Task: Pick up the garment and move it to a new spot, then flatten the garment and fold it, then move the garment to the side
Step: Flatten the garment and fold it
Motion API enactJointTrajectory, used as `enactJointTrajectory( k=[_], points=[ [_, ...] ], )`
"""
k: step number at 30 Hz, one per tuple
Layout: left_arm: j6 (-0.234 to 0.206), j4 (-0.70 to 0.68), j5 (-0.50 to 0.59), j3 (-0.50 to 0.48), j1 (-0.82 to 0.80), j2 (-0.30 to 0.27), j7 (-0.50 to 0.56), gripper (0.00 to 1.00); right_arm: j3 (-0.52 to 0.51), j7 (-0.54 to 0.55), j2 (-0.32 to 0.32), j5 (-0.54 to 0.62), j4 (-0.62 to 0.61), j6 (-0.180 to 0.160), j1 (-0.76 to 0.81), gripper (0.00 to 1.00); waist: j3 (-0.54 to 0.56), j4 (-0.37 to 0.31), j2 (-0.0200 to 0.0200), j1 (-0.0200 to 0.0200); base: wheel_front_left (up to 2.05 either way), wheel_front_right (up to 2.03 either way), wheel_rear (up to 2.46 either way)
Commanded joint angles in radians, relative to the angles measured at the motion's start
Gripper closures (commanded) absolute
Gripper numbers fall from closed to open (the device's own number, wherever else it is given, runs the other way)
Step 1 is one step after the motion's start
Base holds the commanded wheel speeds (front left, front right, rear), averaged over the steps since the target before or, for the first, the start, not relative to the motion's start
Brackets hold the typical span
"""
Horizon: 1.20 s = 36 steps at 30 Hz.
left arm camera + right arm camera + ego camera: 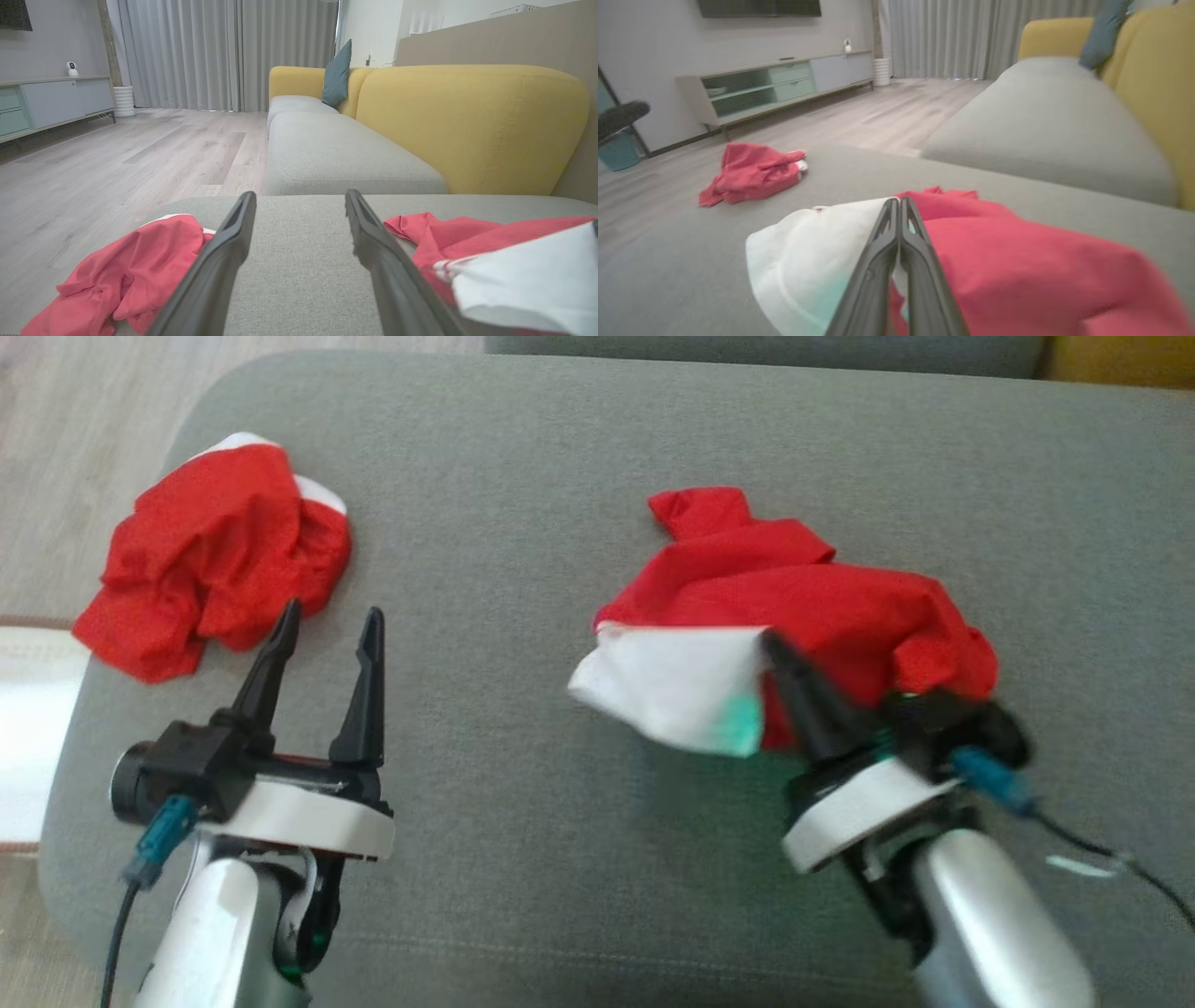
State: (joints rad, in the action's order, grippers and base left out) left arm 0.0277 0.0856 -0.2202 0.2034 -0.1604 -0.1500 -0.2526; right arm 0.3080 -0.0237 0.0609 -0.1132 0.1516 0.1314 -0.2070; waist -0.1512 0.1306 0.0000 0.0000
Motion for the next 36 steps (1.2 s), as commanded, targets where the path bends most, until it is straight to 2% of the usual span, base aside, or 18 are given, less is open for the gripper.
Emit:
enactJointTrajectory(
  k=[1, 8, 16, 20, 25, 26, 27, 28, 32, 36],
  points=[
    [0.002, -0.035, 0.01, -0.048, -0.027, -0.012, -0.009, 0.0, -0.015, 0.007, -0.008, 0.01, -0.065, -0.001, 0.009, 1.0, 0.003, -0.014, 0.0, 0.0, 0.0, 0.0, 0.0],
    [0.008, -0.038, 0.018, -0.058, -0.023, -0.014, -0.009, 0.0, -0.286, 0.069, 0.011, 0.051, -0.24, -0.001, 0.106, 1.0, 0.001, -0.055, 0.0, 0.0, 0.0, 0.0, 0.0],
    [0.014, -0.042, 0.024, -0.058, -0.026, -0.015, -0.009, 0.0, -0.533, 0.121, 0.017, 0.053, -0.261, -0.001, 0.183, 1.0, -0.013, -0.077, 0.0, 0.0, 0.0, 0.0, 0.0],
    [0.017, -0.045, 0.026, -0.059, -0.033, -0.016, -0.009, 0.0, -0.613, 0.135, 0.01, 0.045, -0.217, -0.001, 0.195, 1.0, -0.032, -0.083, 0.0, 0.0, 0.0, 0.0, 0.0],
    [0.024, -0.046, 0.026, -0.061, -0.046, -0.017, -0.009, 0.0, -0.622, 0.113, 0.002, 0.037, -0.142, -0.001, 0.153, 1.0, -0.061, -0.09, 0.0, 0.0, 0.0, 0.0, 0.0],
    [0.024, -0.046, 0.027, -0.061, -0.049, -0.017, -0.009, 0.0, -0.623, 0.104, 0.001, 0.032, -0.124, -0.001, 0.14, 0.72, -0.064, -0.092, 0.0, 0.0, 0.0, 0.0, 0.0],
    [0.025, -0.046, 0.028, -0.061, -0.05, -0.017, -0.009, 0.0, -0.623, 0.095, 0.001, 0.03, -0.107, -0.001, 0.128, 0.22, -0.067, -0.093, 0.0, 0.0, 0.0, 0.0, 0.0],
    [0.025, -0.046, 0.029, -0.062, -0.051, -0.017, -0.009, 0.0, -0.624, 0.085, 0.001, 0.033, -0.095, -0.001, 0.118, 0.0, -0.069, -0.094, 0.0, 0.0, 0.0, 0.0, 0.0],
    [0.026, -0.044, 0.032, -0.065, -0.052, -0.018, -0.009, 0.0, -0.618, 0.031, -0.001, 0.048, -0.085, -0.001, 0.088, 0.0, -0.068, -0.099, 0.0, 0.0, 0.0, 0.0, 0.0],
    [0.021, -0.04, 0.033, -0.072, -0.045, -0.016, -0.009, 0.0, -0.573, -0.024, -0.003, 0.075, -0.146, -0.001, 0.08, 0.0, -0.052, -0.105, 0.0, 0.0, 0.0, 0.0, 0.0]
  ],
)
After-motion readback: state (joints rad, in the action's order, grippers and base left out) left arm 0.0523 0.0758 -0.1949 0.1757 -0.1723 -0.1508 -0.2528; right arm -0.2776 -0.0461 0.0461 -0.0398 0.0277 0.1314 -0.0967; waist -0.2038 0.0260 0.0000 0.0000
